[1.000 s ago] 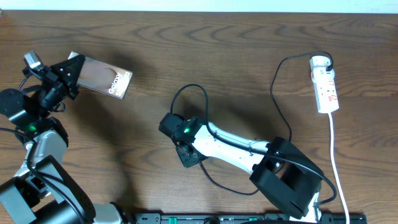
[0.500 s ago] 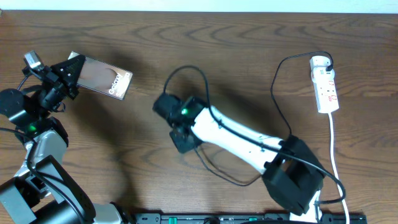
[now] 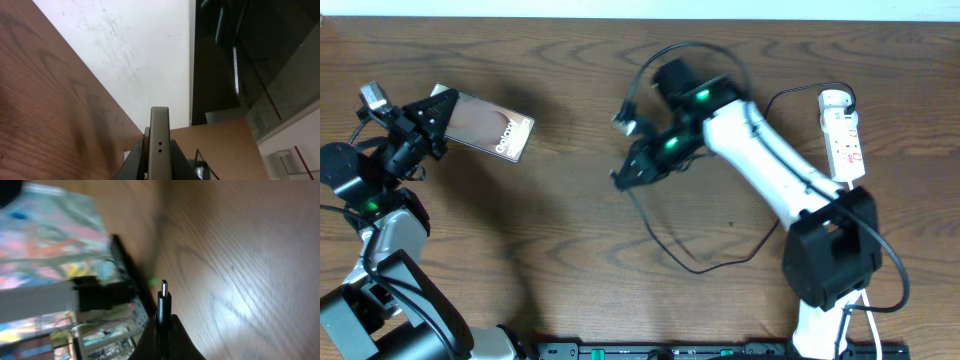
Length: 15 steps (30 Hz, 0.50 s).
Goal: Plug charger to phone and switch on socket
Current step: 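Lift the cable plug with the right gripper toward the held phone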
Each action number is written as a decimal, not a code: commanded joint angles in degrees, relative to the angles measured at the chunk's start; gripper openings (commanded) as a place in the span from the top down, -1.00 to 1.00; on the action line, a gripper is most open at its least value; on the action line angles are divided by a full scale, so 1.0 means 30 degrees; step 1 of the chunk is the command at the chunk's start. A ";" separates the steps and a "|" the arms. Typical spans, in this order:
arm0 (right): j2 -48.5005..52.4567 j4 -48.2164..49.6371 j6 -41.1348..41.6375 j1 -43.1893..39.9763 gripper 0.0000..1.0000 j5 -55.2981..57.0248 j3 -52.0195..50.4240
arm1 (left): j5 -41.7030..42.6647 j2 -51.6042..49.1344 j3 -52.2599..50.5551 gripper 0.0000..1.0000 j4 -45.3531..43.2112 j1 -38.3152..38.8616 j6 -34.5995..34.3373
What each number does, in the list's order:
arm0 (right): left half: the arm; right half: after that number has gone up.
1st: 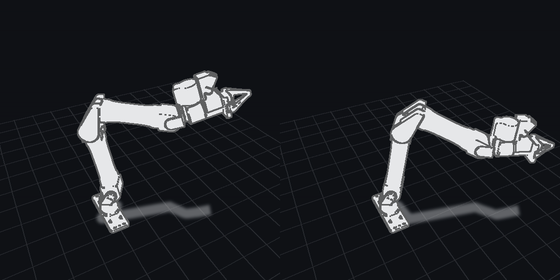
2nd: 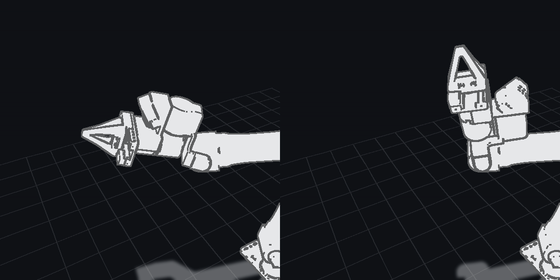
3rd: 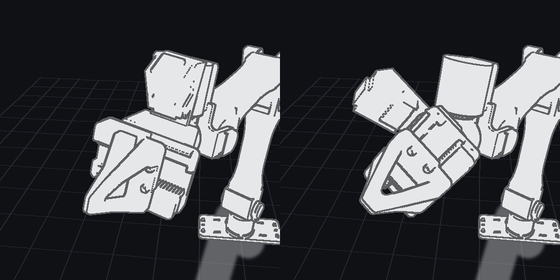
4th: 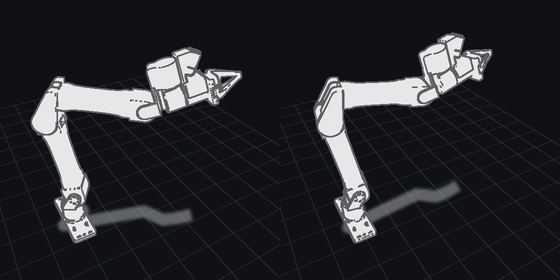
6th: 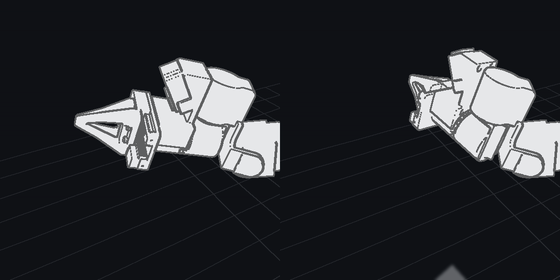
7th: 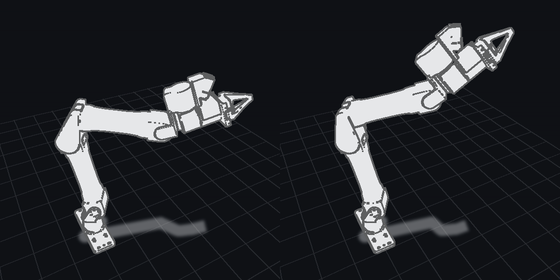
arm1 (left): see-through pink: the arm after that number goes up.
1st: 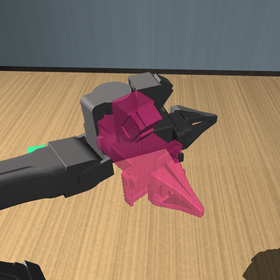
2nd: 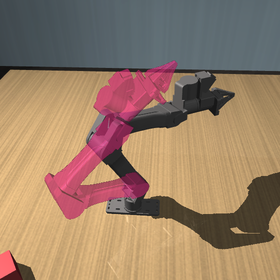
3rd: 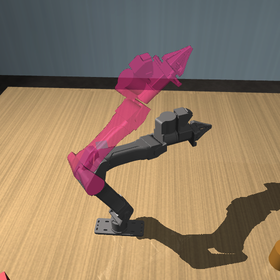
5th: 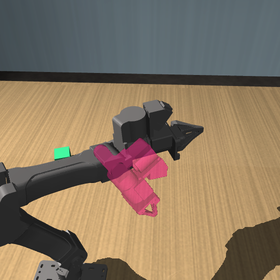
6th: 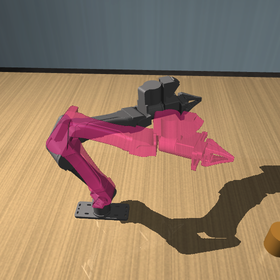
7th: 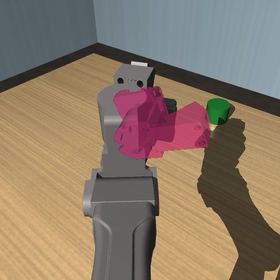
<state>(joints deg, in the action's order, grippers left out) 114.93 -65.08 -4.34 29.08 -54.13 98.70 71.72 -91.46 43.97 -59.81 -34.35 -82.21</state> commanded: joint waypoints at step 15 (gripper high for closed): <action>0.0168 0.0918 -0.8867 0.1086 0.99 -0.6382 -0.1749 | 0.2900 0.0299 0.0277 0.86 -0.0437 0.1581 0.2419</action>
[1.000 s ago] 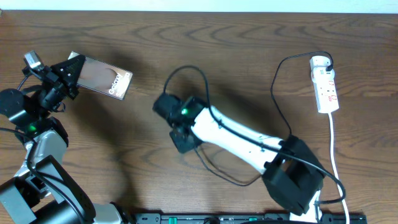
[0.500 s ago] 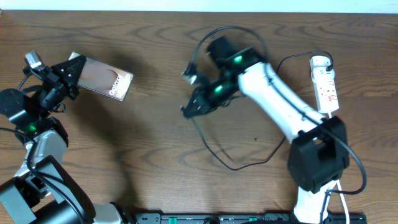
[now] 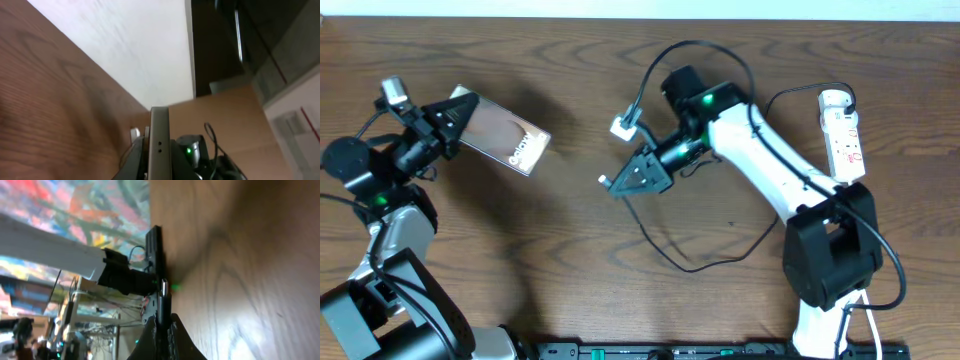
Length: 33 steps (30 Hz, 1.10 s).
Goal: Plug charger to phone and switch on socket
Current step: 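Lift the cable plug with the right gripper toward the held phone, then align the cable plug with the phone's bottom port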
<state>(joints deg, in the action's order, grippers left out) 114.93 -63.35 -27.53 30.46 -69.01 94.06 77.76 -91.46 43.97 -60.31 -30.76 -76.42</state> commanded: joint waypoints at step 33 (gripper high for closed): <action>0.4721 0.2696 -0.0619 0.1486 0.98 -0.6849 -0.0248 | 0.2484 0.0299 0.0277 0.86 -0.1661 0.1122 0.1566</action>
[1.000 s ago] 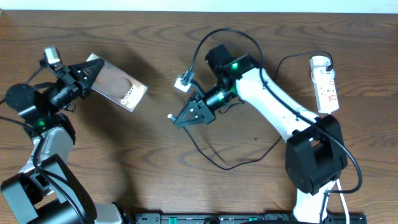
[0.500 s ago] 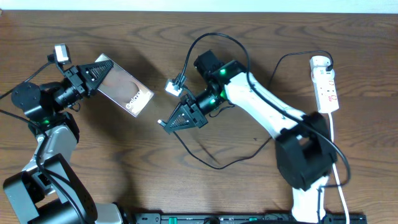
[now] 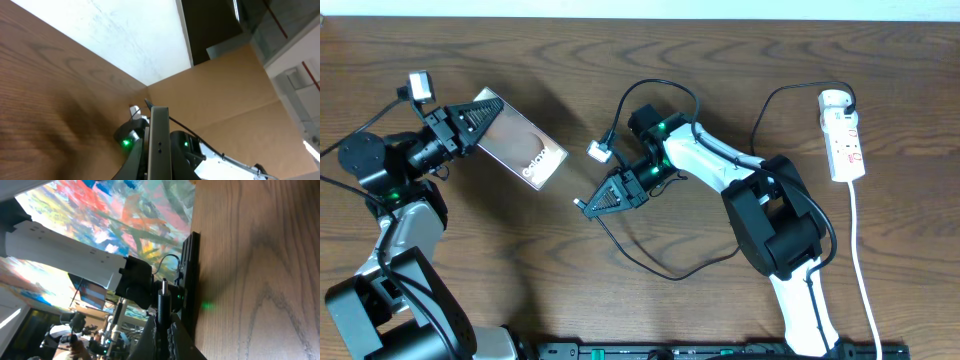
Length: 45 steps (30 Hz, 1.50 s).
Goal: Plug charger to phone and switch on socket
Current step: 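Align the cable plug with the phone's bottom port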
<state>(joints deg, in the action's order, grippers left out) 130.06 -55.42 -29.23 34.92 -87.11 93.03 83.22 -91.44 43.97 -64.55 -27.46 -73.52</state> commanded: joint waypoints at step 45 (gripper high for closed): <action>-0.2324 0.1843 0.0313 0.0525 0.98 -0.0816 0.0226 | 0.2106 0.0291 0.0277 0.86 -0.0022 0.1341 0.0503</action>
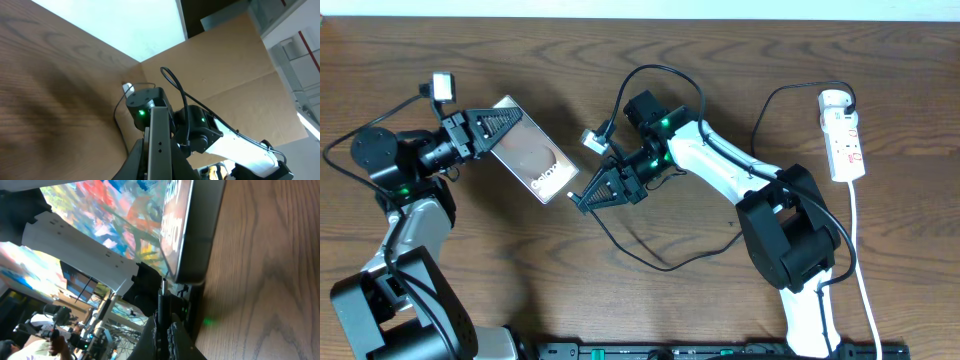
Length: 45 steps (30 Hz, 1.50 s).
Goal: Plug charger to phone and switch on socket
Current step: 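Align the cable plug with the phone's bottom port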
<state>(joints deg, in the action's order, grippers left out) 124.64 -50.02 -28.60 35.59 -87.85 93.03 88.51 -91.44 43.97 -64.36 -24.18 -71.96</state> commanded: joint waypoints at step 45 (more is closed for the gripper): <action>-0.0517 0.1916 0.1974 0.0270 0.98 -0.0568 0.0240 | 0.0357 0.0291 0.0277 0.85 -0.0087 0.0503 0.0488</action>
<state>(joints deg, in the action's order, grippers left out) 124.64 -45.01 -24.10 35.59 -87.79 93.03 88.55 -91.44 43.97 -64.36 -22.98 -71.50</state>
